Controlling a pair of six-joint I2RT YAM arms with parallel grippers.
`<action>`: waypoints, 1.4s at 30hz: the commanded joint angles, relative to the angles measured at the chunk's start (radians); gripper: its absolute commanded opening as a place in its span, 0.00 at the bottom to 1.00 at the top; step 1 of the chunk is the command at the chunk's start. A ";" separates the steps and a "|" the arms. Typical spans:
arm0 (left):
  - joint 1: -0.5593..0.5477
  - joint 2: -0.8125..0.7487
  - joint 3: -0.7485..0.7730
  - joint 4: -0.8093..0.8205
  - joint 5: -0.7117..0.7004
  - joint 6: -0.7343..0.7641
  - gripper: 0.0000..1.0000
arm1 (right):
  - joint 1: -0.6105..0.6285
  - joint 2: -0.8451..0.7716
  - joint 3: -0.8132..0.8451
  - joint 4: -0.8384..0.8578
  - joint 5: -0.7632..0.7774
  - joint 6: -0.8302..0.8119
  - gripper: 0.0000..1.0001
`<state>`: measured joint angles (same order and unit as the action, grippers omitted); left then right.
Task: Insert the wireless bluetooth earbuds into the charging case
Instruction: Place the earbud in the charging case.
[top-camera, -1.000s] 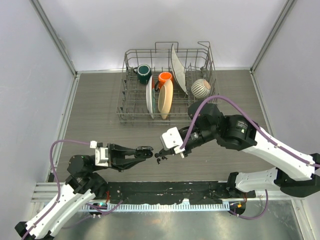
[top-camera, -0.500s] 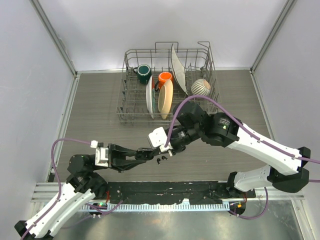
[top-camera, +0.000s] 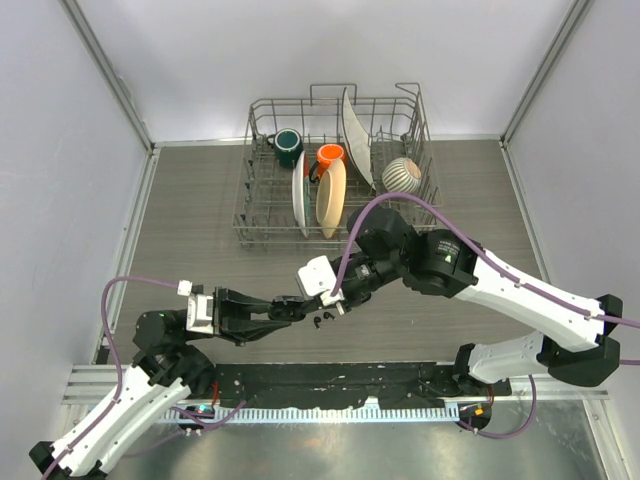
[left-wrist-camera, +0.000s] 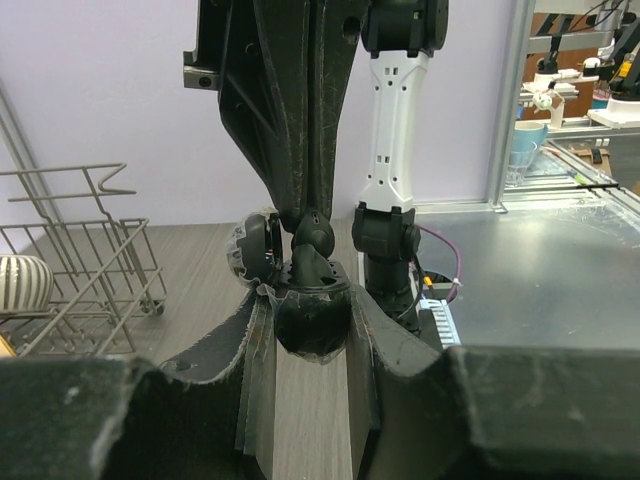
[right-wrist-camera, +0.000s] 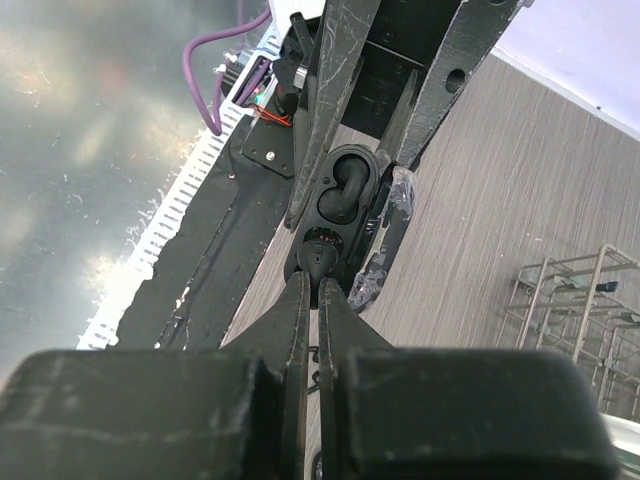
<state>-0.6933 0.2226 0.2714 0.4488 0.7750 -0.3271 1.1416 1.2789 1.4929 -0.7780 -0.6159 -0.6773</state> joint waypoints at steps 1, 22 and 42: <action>-0.005 0.006 0.006 0.099 0.020 -0.015 0.00 | -0.002 -0.024 -0.022 0.103 0.021 0.030 0.01; -0.005 -0.011 -0.006 0.105 -0.036 0.017 0.00 | 0.000 -0.012 -0.049 0.120 0.156 0.122 0.01; -0.003 -0.020 -0.014 0.077 -0.039 0.023 0.00 | 0.000 -0.173 -0.180 0.394 0.281 0.200 0.44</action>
<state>-0.6895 0.2134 0.2497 0.4667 0.6731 -0.3038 1.1519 1.1625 1.3338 -0.5446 -0.4255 -0.4934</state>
